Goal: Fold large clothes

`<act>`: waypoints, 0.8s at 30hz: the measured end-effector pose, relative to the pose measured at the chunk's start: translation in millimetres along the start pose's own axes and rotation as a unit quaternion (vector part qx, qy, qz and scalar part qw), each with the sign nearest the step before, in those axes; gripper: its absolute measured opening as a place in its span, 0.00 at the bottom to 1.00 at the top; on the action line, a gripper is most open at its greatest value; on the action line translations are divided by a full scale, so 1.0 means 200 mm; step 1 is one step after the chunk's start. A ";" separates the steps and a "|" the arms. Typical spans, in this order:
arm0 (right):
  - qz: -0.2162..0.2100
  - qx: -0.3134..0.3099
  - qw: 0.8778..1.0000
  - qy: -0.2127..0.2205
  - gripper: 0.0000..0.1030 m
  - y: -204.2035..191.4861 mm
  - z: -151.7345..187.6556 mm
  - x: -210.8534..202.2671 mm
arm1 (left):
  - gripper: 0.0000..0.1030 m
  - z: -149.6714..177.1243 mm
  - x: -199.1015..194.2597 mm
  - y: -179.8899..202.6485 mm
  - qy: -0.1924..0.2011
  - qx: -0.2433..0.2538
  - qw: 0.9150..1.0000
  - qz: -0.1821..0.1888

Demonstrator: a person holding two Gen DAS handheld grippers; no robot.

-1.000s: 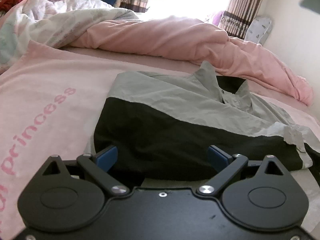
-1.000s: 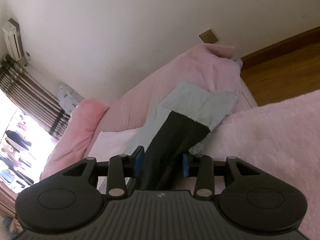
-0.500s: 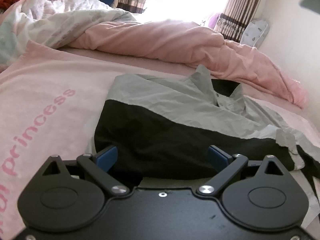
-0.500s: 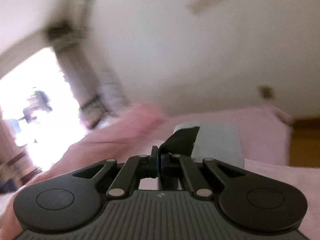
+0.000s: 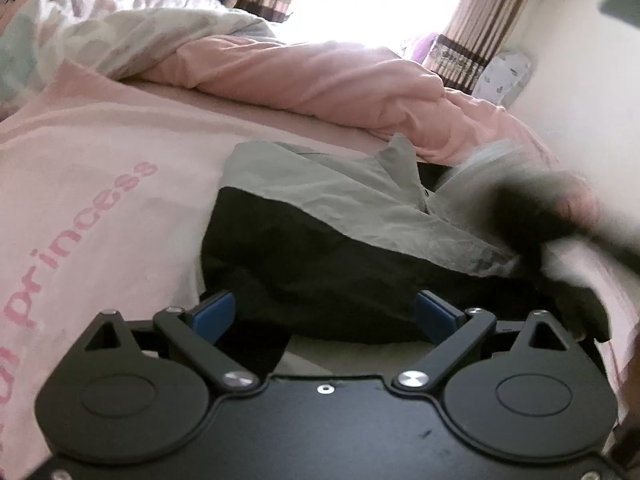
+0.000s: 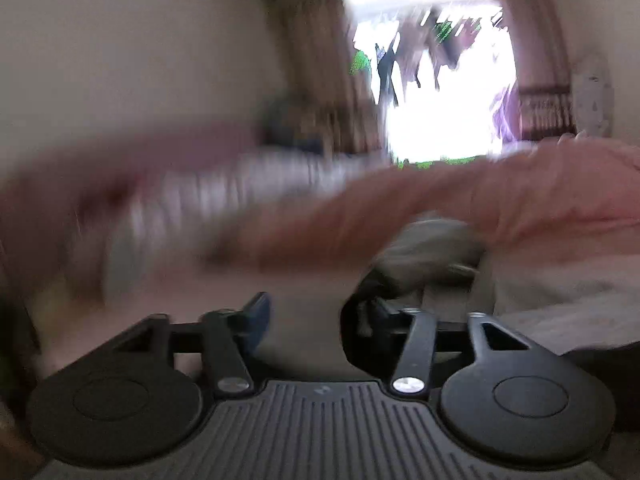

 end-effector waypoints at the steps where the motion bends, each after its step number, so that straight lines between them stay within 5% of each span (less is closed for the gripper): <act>1: -0.002 0.005 1.000 -0.005 0.44 0.01 0.04 -0.01 | 0.95 0.00 -0.01 -0.01 0.001 -0.006 1.000 0.009; 4: -0.024 0.054 0.998 -0.017 0.45 0.15 0.14 -0.13 | 0.95 0.00 -0.02 0.02 0.004 -0.014 0.999 0.045; 9: 0.017 0.187 0.982 -0.006 0.48 0.65 0.25 -0.33 | 0.95 -0.04 0.06 0.17 -0.002 -0.013 0.996 0.092; 12: 0.054 0.245 0.968 -0.007 0.50 0.89 0.37 -0.44 | 0.95 -0.04 0.13 0.24 -0.013 -0.003 0.997 0.072; 20: 0.006 0.396 0.918 -0.005 0.50 1.27 0.63 -0.47 | 0.93 0.01 0.25 0.16 -0.055 -0.051 0.995 0.060; 23: -0.016 0.432 0.902 0.005 0.50 1.34 0.68 -0.41 | 0.78 0.01 0.26 0.17 -0.064 -0.065 0.993 0.069; 24: -0.031 0.445 0.895 0.009 0.50 1.36 0.67 -0.38 | 0.63 0.01 0.27 0.18 -0.063 -0.066 0.993 0.068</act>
Point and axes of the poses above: each gripper's, at about its wrist camera, not at the fingertips, and x roughly the way its jaws point, y to its right, z to its underside, the point moved 9 cm from there along x, roughly the way its jaws point, and after that the axes turned 13 degrees about -y, right-handed, at the moved point
